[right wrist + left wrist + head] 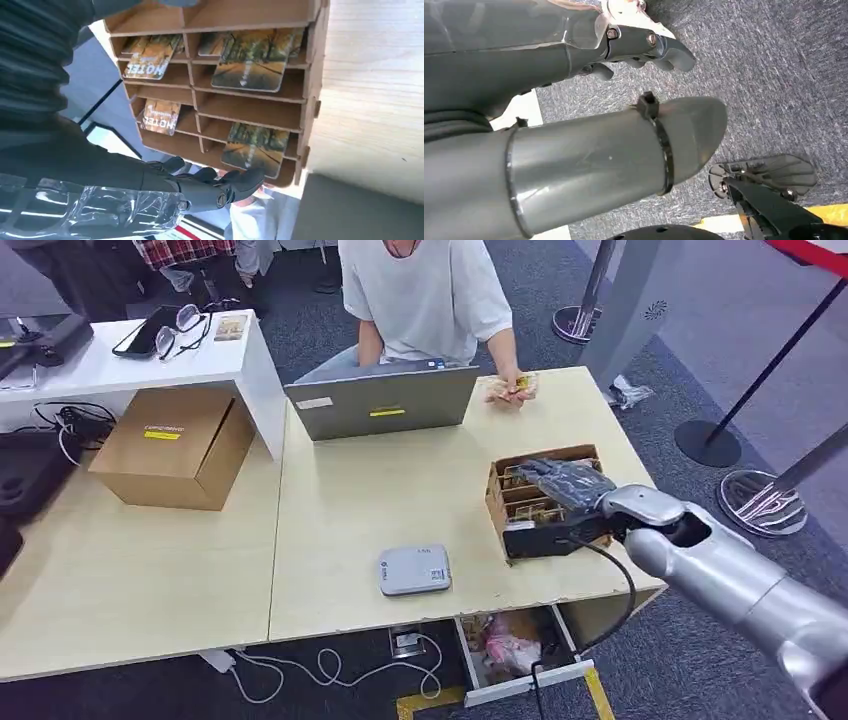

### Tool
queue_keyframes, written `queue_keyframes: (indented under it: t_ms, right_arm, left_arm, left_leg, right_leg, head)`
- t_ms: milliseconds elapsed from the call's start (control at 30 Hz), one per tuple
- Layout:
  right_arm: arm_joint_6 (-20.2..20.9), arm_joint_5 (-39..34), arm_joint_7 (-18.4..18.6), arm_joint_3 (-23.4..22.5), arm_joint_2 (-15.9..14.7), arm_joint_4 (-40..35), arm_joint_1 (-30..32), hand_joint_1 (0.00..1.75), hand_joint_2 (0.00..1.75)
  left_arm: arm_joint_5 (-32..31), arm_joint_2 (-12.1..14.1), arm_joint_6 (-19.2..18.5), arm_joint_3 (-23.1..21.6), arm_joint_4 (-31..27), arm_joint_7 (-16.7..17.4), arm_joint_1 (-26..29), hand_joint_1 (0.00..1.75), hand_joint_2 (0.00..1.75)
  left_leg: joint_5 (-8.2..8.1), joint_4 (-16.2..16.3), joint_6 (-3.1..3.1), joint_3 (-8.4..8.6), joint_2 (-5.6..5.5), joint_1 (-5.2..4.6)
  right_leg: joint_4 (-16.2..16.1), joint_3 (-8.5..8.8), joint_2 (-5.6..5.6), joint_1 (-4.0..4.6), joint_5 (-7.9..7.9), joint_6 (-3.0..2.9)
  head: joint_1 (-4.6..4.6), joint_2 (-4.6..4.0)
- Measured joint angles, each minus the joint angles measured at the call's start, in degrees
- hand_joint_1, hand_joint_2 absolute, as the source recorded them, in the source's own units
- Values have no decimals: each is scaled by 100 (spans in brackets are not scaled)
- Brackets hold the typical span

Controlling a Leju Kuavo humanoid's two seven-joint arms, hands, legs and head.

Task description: Pass the card to the sensor for recognition and then transmit it.

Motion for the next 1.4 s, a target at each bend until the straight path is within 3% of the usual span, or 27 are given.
queue_keyframes:
  t_ms: [600, 667, 733, 767, 933, 1033, 1067, 1133, 1400]
  right_arm:
    - [13, 50, -61, 0, 13, -9, -9, 31, 175]
    - [13, 52, -61, -2, 20, -7, -9, 45, 175]
    - [7, 83, -61, 0, 26, -2, -9, 45, 175]
    - [7, 94, -59, 0, 28, 0, -9, 56, 175]
    - [-2, 101, -20, -2, 28, 22, -5, 54, 175]
    - [-24, 101, 31, -9, 26, 22, 19, 72, 175]
    - [-28, 101, 65, -24, 26, 20, 38, 91, 175]
    - [-33, 107, 92, -39, 26, 15, 68, 72, 175]
    - [-22, 208, 140, -48, 26, 18, 164, 68, 175]
  left_arm:
    - [29, -7, 13, 13, 0, -2, -1, 0, 0]
    - [22, -7, 13, 13, 0, -7, -2, 0, 0]
    - [9, -7, 13, 13, 0, -15, -2, 0, 0]
    - [-9, -7, 13, 13, 0, -17, -2, 0, 0]
    - [-65, -7, 2, 13, 0, -33, -2, 0, 0]
    - [-98, -7, -11, 13, 0, -33, -4, 0, 0]
    - [-109, -7, -20, 13, 0, -33, -4, 0, 0]
    - [-118, -7, -24, 13, 0, -33, -4, 0, 0]
    - [-153, -4, -52, 13, 0, -33, -15, 0, 0]
  left_leg:
    - [0, 0, 0, -3, 0, 0]
    - [0, 0, 0, -3, 0, 0]
    - [0, 0, 0, -3, 0, 0]
    - [0, 0, 0, -3, 0, 0]
    - [0, 0, 0, -1, 0, 0]
    - [0, 0, 0, -1, 0, 0]
    - [0, 0, 0, -1, 0, 0]
    - [0, 0, 0, -1, 0, 0]
    - [0, 0, 1, -2, 0, 0]
  right_leg:
    - [1, 0, -2, 0, 0, 0]
    - [1, 0, -3, 0, 0, 0]
    - [1, 0, -3, 0, 0, 0]
    - [1, 0, -3, 0, 0, 0]
    - [1, -1, -2, 0, 0, 0]
    - [0, -1, -2, 0, 0, 0]
    - [0, -1, -2, 0, 0, 0]
    - [0, -2, -2, 0, 0, 0]
    - [0, -2, -1, 0, 0, 0]
  head:
    - [0, 0]
    - [0, 0]
    - [0, 0]
    - [0, 0]
    - [0, 0]
    - [0, 0]
    - [0, 0]
    - [0, 0]
    - [0, 0]
